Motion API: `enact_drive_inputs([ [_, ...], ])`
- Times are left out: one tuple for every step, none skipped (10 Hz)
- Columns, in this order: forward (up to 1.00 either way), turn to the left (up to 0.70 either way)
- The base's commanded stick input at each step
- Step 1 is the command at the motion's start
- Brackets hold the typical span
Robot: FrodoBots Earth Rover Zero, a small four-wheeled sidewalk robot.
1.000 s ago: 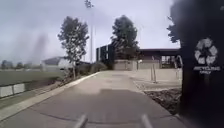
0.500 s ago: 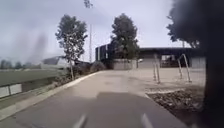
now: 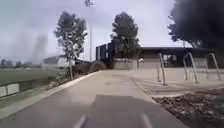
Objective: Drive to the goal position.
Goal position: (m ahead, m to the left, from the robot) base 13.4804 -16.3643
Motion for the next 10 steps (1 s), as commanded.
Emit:
enact_drive_inputs([
  [0.70, 0.00],
  [0.70, 0.00],
  [0.70, 0.00],
  [0.70, 0.00],
  [0.70, 0.00],
  [0.70, 0.00],
  [0.70, 0.00],
  [0.70, 0.00],
  [0.70, 0.00],
  [0.70, 0.00],
])
